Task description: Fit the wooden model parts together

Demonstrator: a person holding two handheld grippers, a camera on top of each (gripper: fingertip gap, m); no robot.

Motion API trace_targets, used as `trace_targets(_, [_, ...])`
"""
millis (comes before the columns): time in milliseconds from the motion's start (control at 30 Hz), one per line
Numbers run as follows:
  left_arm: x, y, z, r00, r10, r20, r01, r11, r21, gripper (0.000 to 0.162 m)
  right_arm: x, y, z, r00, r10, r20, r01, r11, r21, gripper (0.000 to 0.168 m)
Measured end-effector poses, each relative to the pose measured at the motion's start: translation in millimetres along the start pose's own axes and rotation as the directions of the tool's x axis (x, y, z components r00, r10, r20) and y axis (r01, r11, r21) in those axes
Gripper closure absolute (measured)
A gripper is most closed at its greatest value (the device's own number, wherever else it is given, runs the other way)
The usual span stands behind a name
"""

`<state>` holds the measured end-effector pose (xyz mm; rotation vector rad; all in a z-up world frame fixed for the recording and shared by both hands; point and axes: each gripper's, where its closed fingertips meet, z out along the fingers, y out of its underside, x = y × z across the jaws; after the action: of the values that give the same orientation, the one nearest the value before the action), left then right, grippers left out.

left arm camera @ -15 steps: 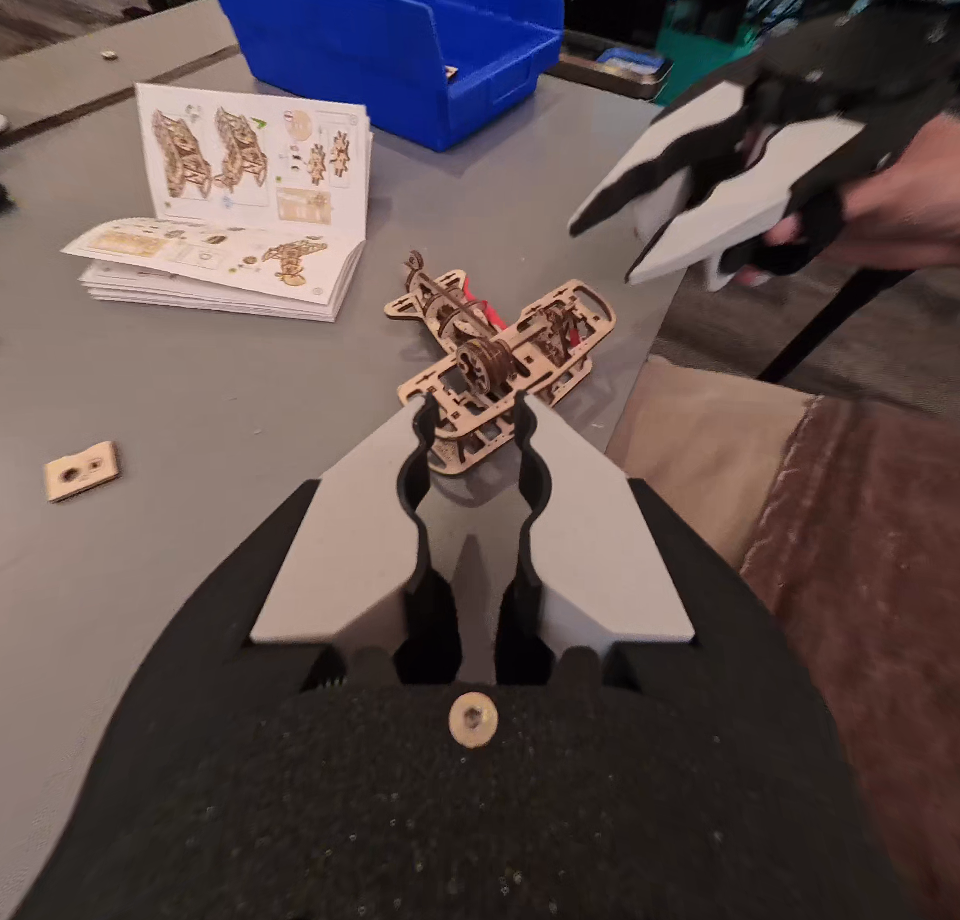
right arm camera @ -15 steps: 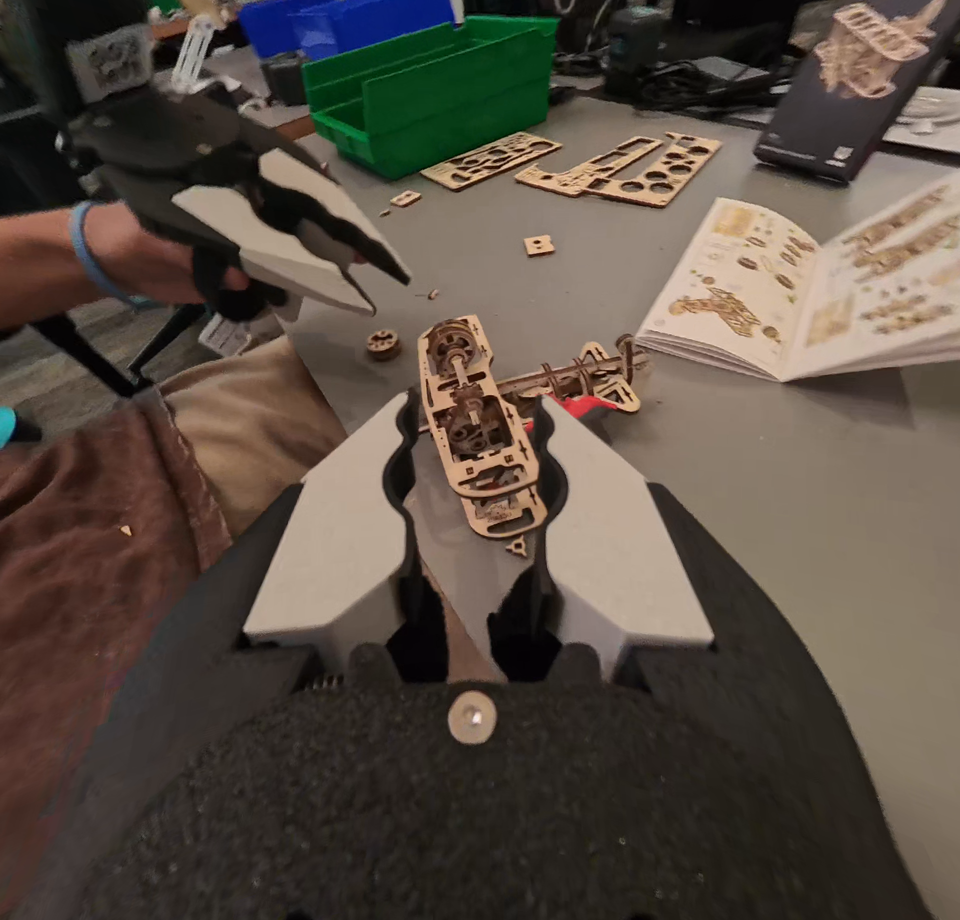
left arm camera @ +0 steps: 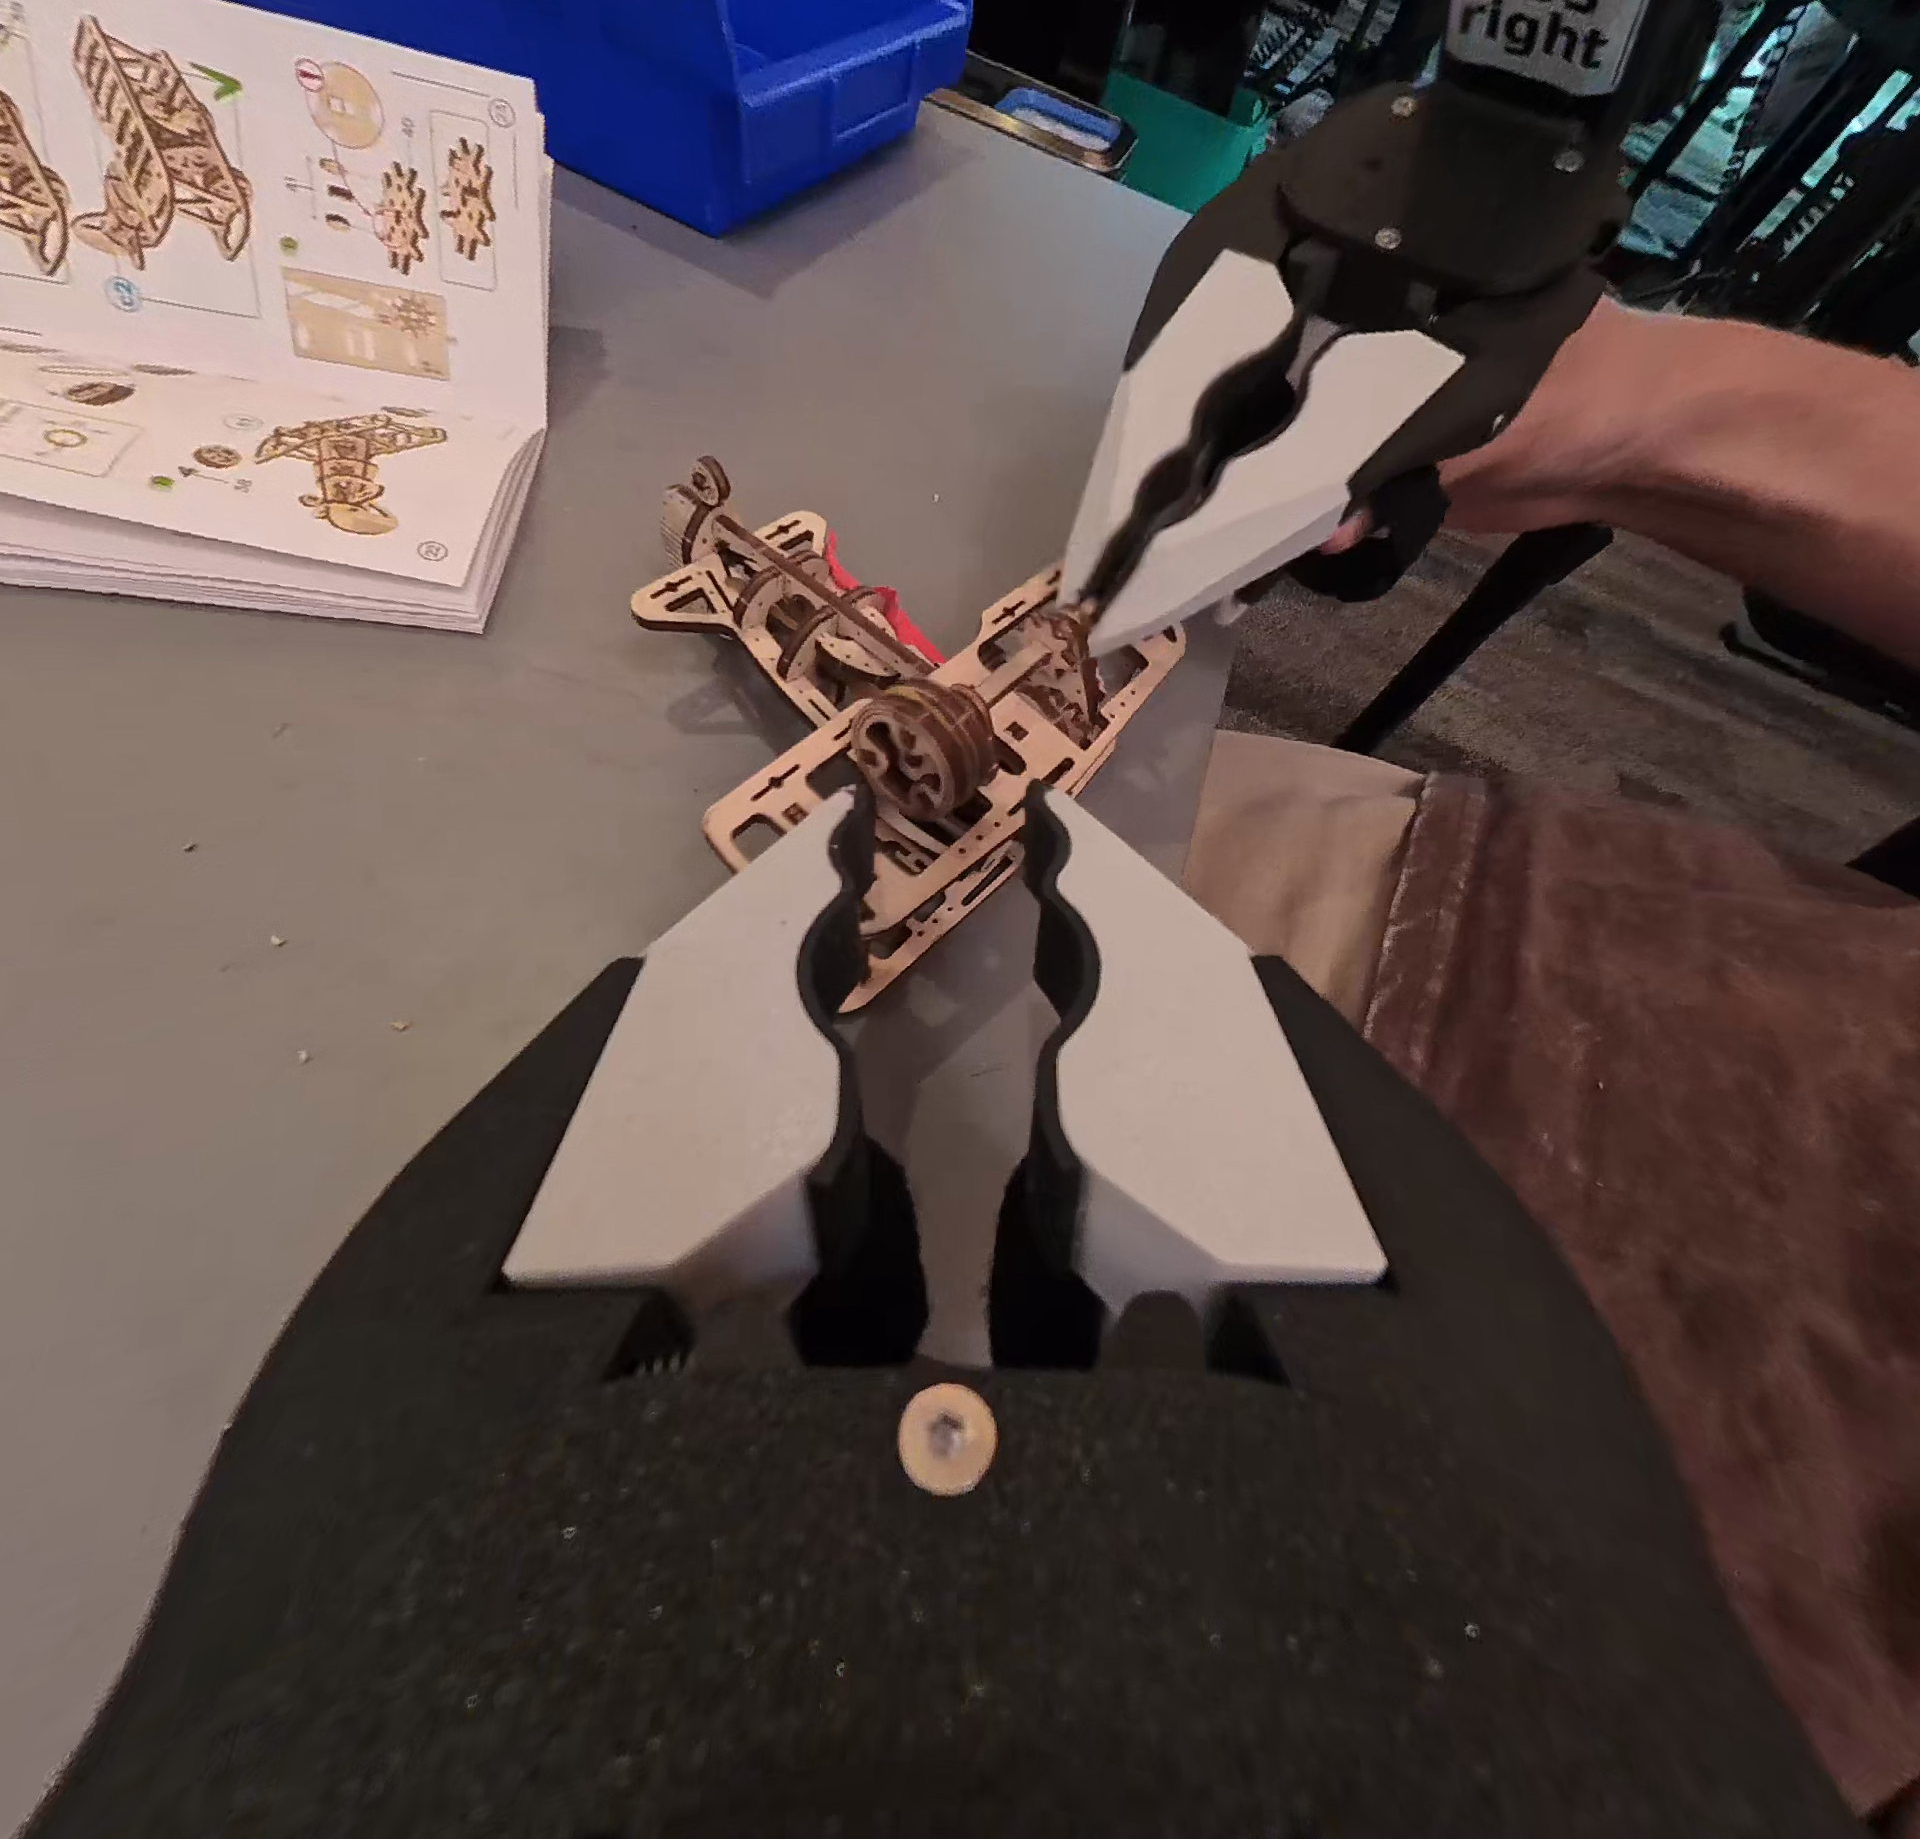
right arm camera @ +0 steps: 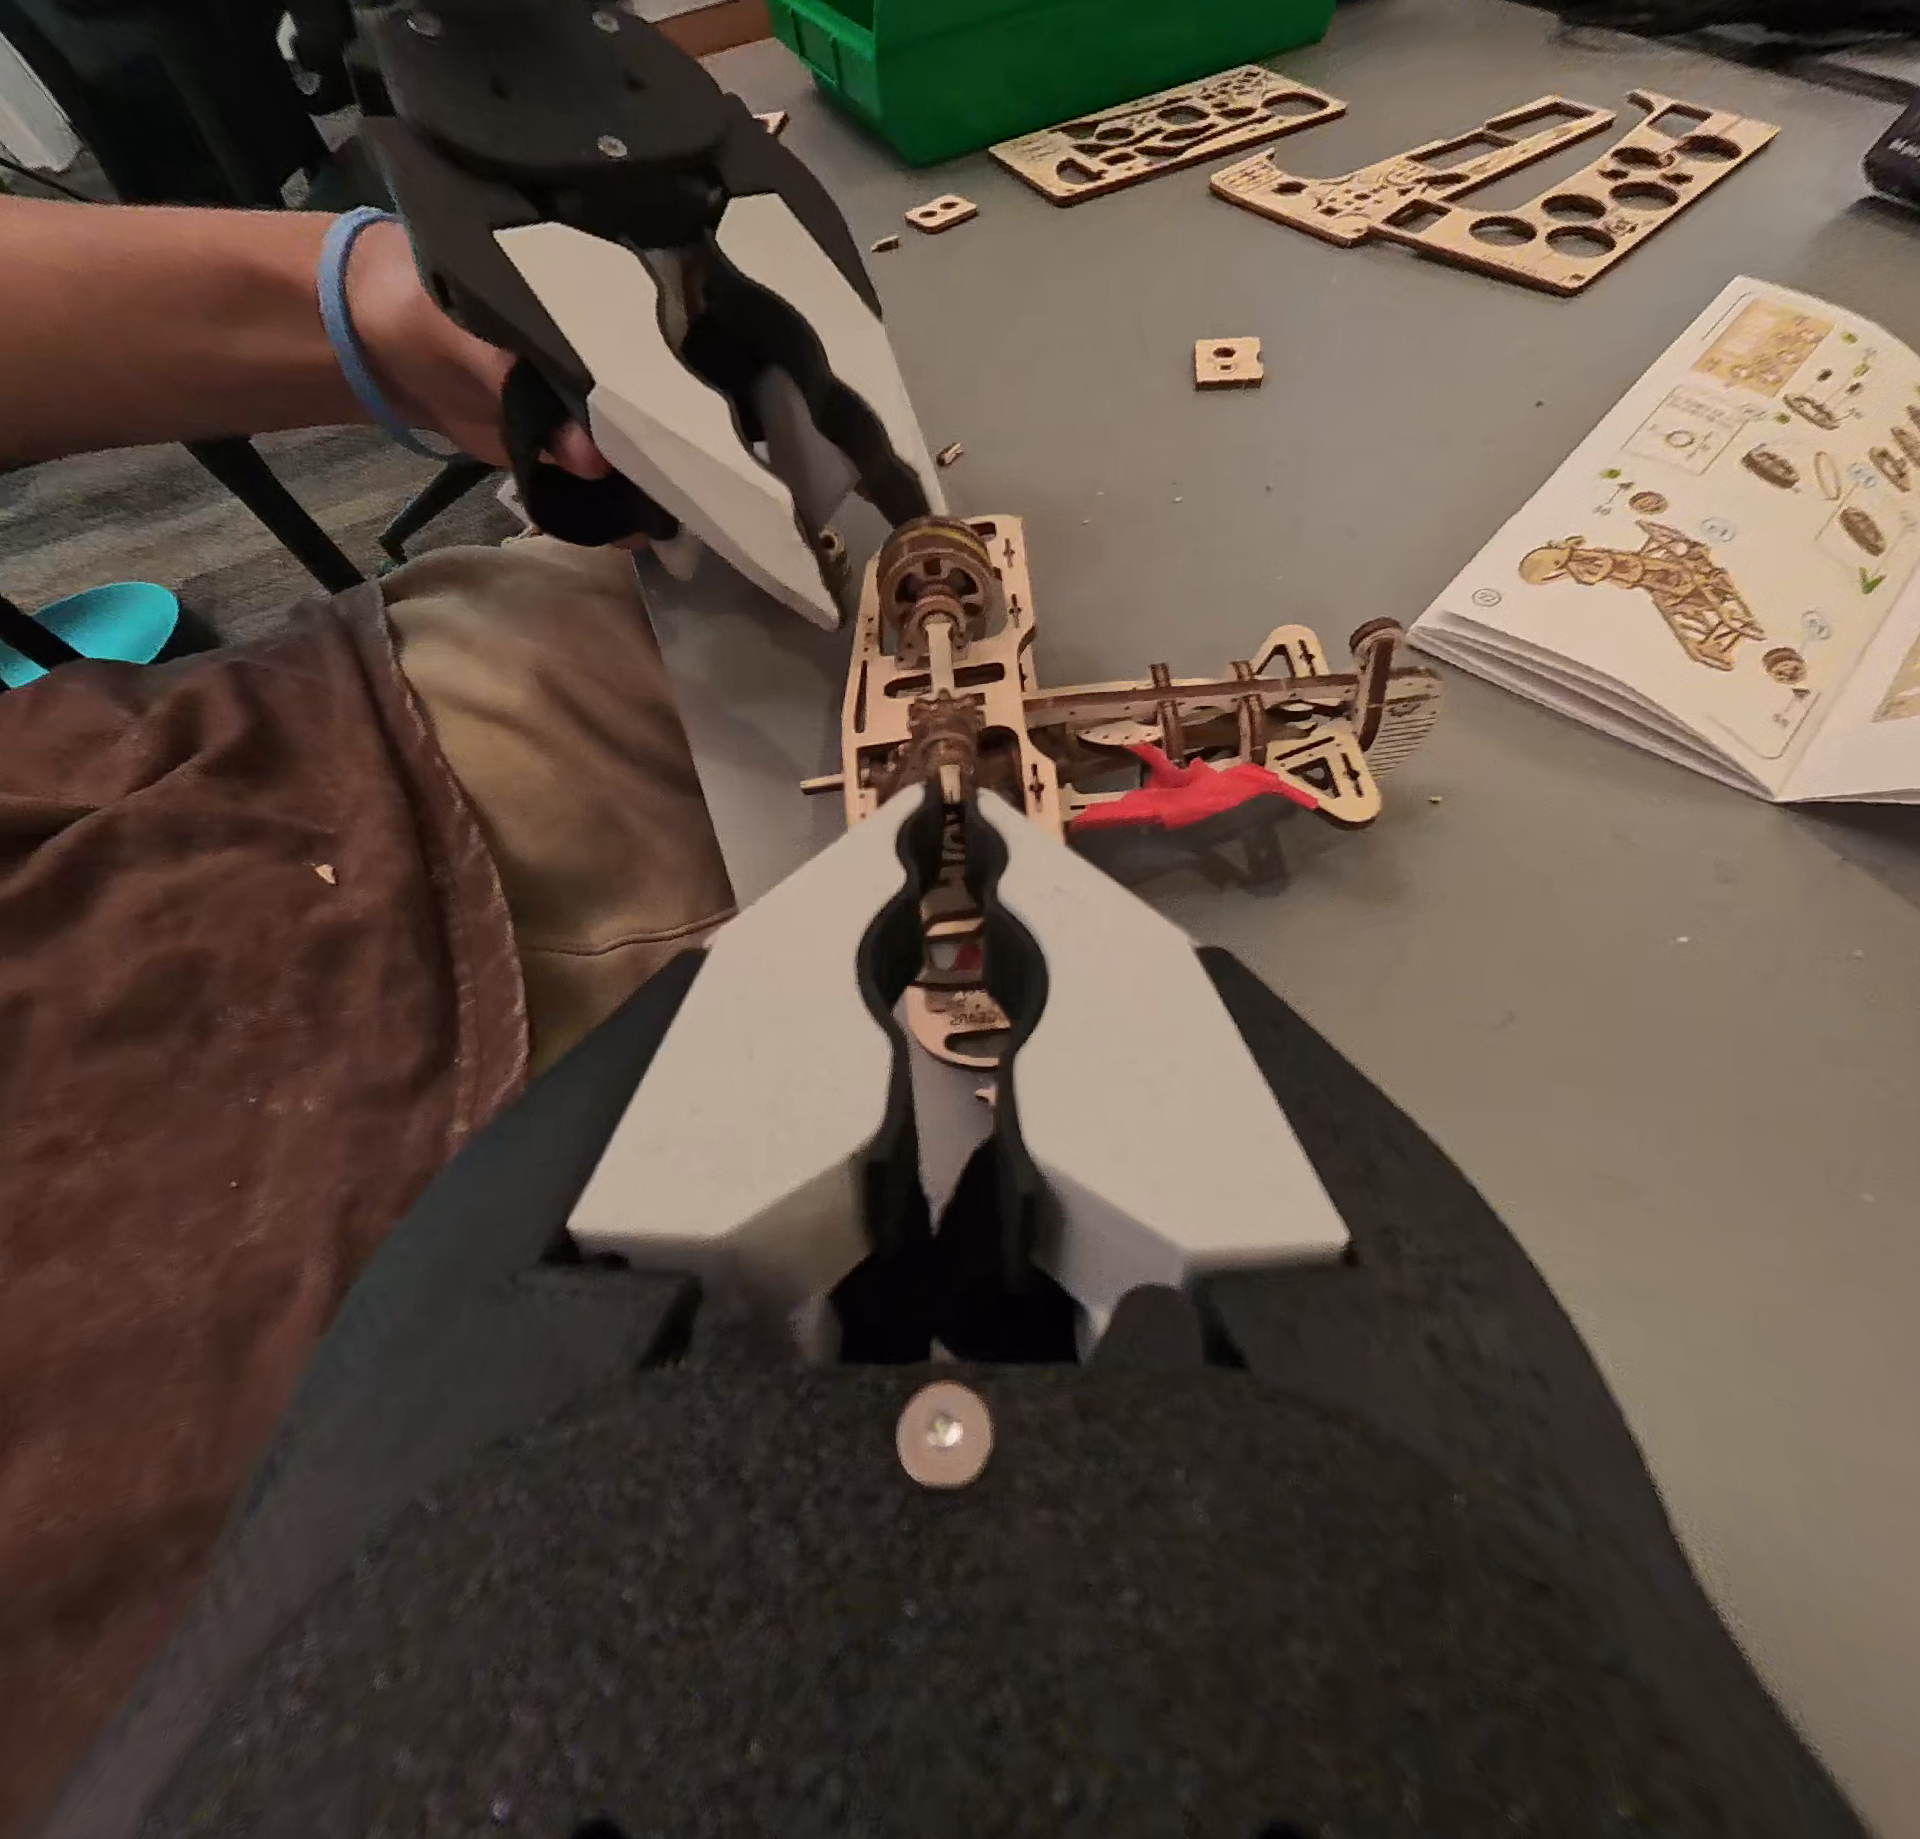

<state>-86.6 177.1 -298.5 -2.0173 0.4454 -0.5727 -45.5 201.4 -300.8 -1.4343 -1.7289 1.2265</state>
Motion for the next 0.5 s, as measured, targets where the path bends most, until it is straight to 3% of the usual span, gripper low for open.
trace_targets(500, [-40.6, -1.2, -32.2, 0.981, 0.009, 0.193, -0.014, 1.000, 0.027, 0.137, 15.6, -2.8, -19.9, 0.998, 0.028, -0.060, -0.026, 0.999, 0.030, 0.166])
